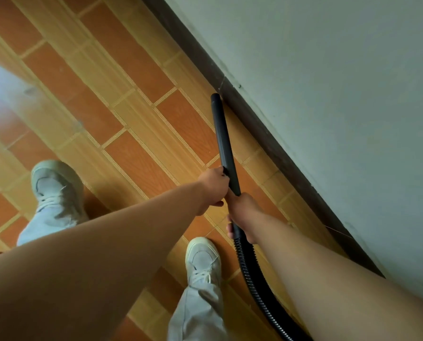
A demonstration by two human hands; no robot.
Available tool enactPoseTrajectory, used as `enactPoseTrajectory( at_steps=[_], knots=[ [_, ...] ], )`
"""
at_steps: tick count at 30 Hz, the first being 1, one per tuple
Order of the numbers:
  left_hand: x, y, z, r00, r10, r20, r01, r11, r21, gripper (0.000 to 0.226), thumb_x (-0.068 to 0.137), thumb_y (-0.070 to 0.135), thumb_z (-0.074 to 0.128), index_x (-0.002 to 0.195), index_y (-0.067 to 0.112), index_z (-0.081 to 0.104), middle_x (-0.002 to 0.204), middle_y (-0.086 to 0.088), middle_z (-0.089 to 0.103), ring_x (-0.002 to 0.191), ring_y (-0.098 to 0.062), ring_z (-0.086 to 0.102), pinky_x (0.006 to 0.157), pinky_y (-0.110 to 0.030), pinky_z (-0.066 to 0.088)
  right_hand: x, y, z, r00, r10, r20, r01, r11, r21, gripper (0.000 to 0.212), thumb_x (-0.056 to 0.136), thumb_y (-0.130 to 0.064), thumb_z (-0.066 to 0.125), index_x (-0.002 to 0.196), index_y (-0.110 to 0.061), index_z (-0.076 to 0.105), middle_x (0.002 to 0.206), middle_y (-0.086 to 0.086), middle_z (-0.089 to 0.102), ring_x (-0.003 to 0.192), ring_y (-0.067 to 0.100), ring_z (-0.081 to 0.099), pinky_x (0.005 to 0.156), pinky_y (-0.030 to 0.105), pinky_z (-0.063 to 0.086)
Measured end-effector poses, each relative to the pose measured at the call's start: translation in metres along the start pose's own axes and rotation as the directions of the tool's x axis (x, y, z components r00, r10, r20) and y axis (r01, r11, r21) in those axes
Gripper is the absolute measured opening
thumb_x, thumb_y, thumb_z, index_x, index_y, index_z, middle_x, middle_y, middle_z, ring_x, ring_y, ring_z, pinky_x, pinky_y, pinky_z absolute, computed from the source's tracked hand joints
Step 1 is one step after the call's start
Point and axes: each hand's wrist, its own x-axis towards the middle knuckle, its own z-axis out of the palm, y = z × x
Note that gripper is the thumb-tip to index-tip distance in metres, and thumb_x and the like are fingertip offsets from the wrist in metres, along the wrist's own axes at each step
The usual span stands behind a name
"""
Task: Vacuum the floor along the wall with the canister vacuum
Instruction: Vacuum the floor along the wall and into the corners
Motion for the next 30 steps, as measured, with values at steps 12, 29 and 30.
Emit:
enactPoseTrajectory(
  at_steps=[12,29,30],
  knots=[
    [0.014,0.025,-0.064,0.995,-0.06,0.084,0.062,0.998,-0.021,0.034,0.107,0.013,0.039,0.139,0.017,0.049,0.124,-0.009,0.062,0.108,-0.024,0.065,0.085,-0.046,0.062,-0.004,-0.062,0.028,0.999,0.018,0.05,-0.02,0.998,0.053,0.049,0.101,-0.06,0.048,0.111,-0.012,0.054,0.081,0.009,0.055,0.052,0.019,0.051,0.054,0.033,0.048],
    [0.04,0.053,-0.147,0.994,-0.104,0.036,0.107,0.99,-0.088,0.025,0.106,0.016,0.042,0.129,0.014,0.051,0.119,-0.013,0.062,0.103,-0.027,0.067,0.079,-0.046,0.064,-0.001,-0.14,0.074,0.994,0.018,0.104,-0.025,0.997,0.067,0.046,0.101,-0.058,0.051,0.11,-0.014,0.058,0.073,0.006,0.053,0.049,0.018,0.049,0.053,0.032,0.048],
    [0.041,0.055,-0.151,0.994,-0.104,0.037,0.107,0.99,-0.09,0.024,0.107,0.016,0.041,0.128,0.015,0.051,0.12,-0.013,0.061,0.103,-0.027,0.067,0.079,-0.045,0.064,-0.001,-0.145,0.077,0.995,0.017,0.103,-0.025,0.997,0.075,0.045,0.101,-0.057,0.051,0.11,-0.014,0.058,0.074,0.006,0.053,0.049,0.018,0.049,0.052,0.032,0.048]
  ],
)
